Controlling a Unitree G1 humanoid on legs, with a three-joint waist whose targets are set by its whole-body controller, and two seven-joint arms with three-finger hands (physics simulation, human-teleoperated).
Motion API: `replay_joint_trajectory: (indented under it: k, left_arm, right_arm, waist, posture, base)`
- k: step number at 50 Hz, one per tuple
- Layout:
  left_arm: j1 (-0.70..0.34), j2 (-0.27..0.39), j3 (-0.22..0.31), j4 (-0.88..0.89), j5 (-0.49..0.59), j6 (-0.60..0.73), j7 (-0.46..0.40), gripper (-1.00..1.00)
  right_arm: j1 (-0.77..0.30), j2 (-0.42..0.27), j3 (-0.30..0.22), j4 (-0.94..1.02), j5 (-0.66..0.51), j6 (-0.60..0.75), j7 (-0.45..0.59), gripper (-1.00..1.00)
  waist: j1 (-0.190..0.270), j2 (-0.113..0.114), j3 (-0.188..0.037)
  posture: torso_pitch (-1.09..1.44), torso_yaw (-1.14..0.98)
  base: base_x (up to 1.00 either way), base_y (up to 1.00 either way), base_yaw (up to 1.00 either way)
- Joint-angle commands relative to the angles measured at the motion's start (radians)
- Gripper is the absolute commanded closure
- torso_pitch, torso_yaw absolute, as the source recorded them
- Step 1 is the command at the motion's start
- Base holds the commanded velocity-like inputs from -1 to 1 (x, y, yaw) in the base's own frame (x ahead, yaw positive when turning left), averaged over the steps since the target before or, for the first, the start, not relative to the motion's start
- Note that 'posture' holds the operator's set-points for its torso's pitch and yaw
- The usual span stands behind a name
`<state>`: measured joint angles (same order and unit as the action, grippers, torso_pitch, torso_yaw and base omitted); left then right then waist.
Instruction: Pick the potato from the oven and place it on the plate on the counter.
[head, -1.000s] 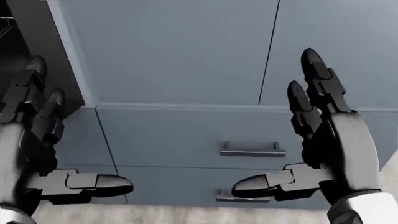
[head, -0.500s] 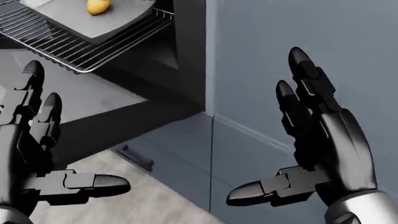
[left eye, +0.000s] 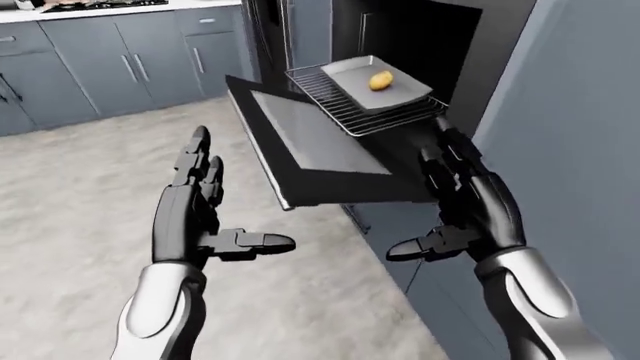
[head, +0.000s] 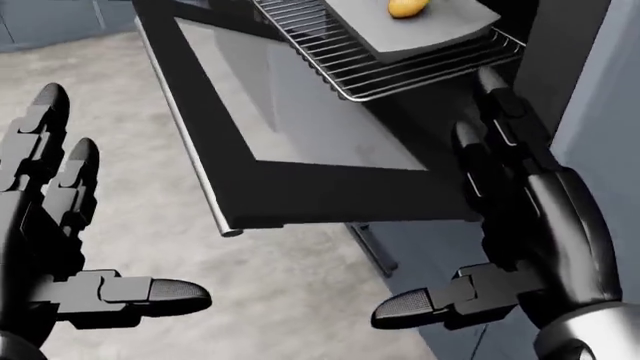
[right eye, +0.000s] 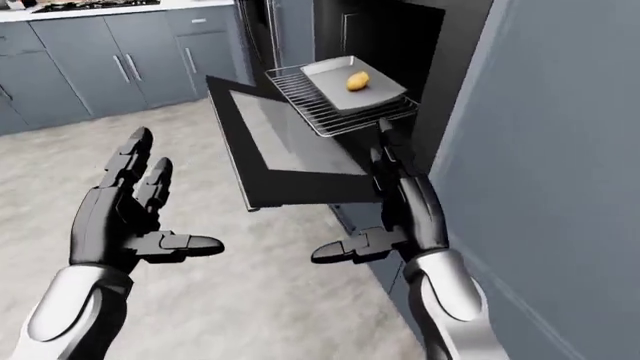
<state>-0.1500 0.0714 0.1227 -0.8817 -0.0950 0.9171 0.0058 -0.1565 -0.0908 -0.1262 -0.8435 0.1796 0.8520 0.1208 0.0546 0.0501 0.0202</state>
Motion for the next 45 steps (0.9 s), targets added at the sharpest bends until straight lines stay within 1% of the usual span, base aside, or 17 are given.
replay_joint_trajectory:
  k: [1, 3, 5, 10, 14, 16, 17, 20, 25, 30, 31, 32, 34, 39, 42, 43, 45]
  left_arm:
    - [-0.029, -0.004, -0.017, -0.036, -0.005, -0.027, -0.001, -1.00]
    - [-0.030, -0.007, -0.028, -0.030, 0.001, -0.034, 0.002, -1.00]
    - [-0.031, -0.008, -0.031, -0.024, 0.005, -0.038, 0.002, -1.00]
    - [-0.061, 0.001, -0.013, -0.022, 0.006, -0.023, 0.004, -1.00]
    - [-0.079, 0.011, 0.008, -0.035, -0.004, 0.001, 0.005, -1.00]
    - [-0.075, 0.015, 0.026, -0.060, -0.019, 0.024, 0.002, -1.00]
    - [-0.072, 0.018, 0.032, -0.072, -0.023, 0.033, 0.001, -1.00]
    - [-0.077, 0.021, 0.039, -0.097, -0.038, 0.059, 0.009, -1.00]
    - [-0.093, 0.034, 0.073, -0.119, -0.064, 0.093, 0.008, -1.00]
    - [-0.098, 0.048, 0.088, -0.127, -0.081, 0.102, 0.013, -1.00]
    - [-0.103, 0.052, 0.093, -0.138, -0.084, 0.116, 0.016, -1.00]
    - [-0.109, 0.056, 0.096, -0.155, -0.089, 0.137, 0.017, -1.00]
    - [-0.119, 0.074, 0.113, -0.165, -0.117, 0.154, 0.030, -1.00]
    - [-0.120, 0.126, 0.125, -0.165, -0.208, 0.164, 0.089, -1.00]
    - [-0.114, 0.151, 0.125, -0.165, -0.262, 0.159, 0.133, -1.00]
    - [-0.107, 0.156, 0.117, -0.165, -0.267, 0.152, 0.141, -1.00]
    - [-0.116, 0.168, 0.134, -0.165, -0.294, 0.162, 0.153, -1.00]
  right_arm:
    - [-0.013, -0.010, -0.016, -0.040, -0.002, -0.035, -0.004, -1.00]
    - [-0.019, -0.008, -0.036, -0.037, 0.016, -0.024, -0.002, -1.00]
    - [-0.026, -0.016, -0.042, -0.037, 0.017, -0.018, -0.007, -1.00]
    - [-0.045, -0.031, -0.030, -0.055, 0.001, 0.009, -0.008, -1.00]
    - [-0.088, -0.037, -0.019, -0.087, -0.007, 0.066, -0.018, -1.00]
    - [-0.088, -0.033, -0.001, -0.087, -0.021, 0.061, -0.020, -1.00]
    - [-0.091, -0.033, 0.007, -0.090, -0.027, 0.064, -0.021, -1.00]
    - [-0.102, -0.035, 0.026, -0.086, -0.059, 0.065, -0.013, -1.00]
    - [-0.143, -0.021, 0.042, -0.117, -0.075, 0.124, -0.017, -1.00]
    - [-0.137, -0.013, 0.042, -0.123, -0.073, 0.116, -0.003, -1.00]
    - [-0.136, -0.014, 0.038, -0.127, -0.069, 0.115, 0.001, -1.00]
    - [-0.140, -0.011, 0.031, -0.127, -0.064, 0.116, 0.001, -1.00]
    - [-0.154, -0.014, 0.021, -0.156, -0.053, 0.143, -0.004, -1.00]
    - [-0.176, -0.016, 0.004, -0.175, -0.015, 0.164, -0.023, -1.00]
    - [-0.184, -0.021, -0.001, -0.183, 0.003, 0.172, -0.035, -1.00]
    - [-0.188, -0.021, -0.003, -0.184, 0.010, 0.175, -0.039, -1.00]
    - [-0.200, -0.025, -0.020, -0.184, 0.029, 0.184, -0.046, -1.00]
  waist:
    - [-0.004, -0.011, -0.019]
    - [-0.020, -0.034, -0.021]
    - [-0.015, -0.039, 0.045]
    - [-0.003, -0.033, 0.028]
    - [0.020, -0.103, 0.024]
    - [0.011, -0.191, -0.001]
    - [0.004, -0.147, 0.039]
    - [0.001, -0.136, 0.006]
    - [-0.017, -0.095, 0.001]
    - [0.018, -0.022, -0.030]
    - [0.022, -0.030, 0.000]
    - [0.005, 0.005, 0.002]
    - [0.016, -0.007, -0.034]
    - [-0.011, -0.054, 0.008]
    - [-0.045, -0.151, -0.022]
    - [-0.048, -0.106, 0.007]
    - [-0.059, -0.106, 0.013]
  posture:
    - [0.00, 0.00]
    - [0.00, 0.00]
    - [0.00, 0.00]
    - [0.00, 0.00]
    - [0.00, 0.00]
    - [0.00, 0.00]
    - [0.00, 0.00]
    - [0.00, 0.00]
    - [0.00, 0.00]
    - [0.00, 0.00]
    - [0.00, 0.00]
    - [0.00, 0.00]
    - [0.00, 0.00]
    - [0.00, 0.00]
    - [0.00, 0.00]
    - [0.00, 0.00]
    - [0.00, 0.00]
  base:
    - [0.00, 0.00, 1.00]
    - [0.15, 0.00, 0.10]
    - [0.72, -0.34, 0.00]
    - [0.84, -0.38, 0.00]
    - [0.84, -0.21, 0.00]
    - [0.84, -0.11, 0.00]
    - [0.84, -0.10, 0.00]
    - [0.84, 0.00, 0.00]
    - [0.86, 0.00, 0.00]
    - [0.54, 0.00, 0.24]
    - [0.00, 0.00, 1.00]
    - [0.00, 0.00, 1.00]
    - [0.00, 0.00, 1.00]
    - [0.00, 0.00, 1.00]
    - [0.00, 0.00, 1.00]
    - [0.00, 0.00, 1.00]
    - [0.00, 0.00, 1.00]
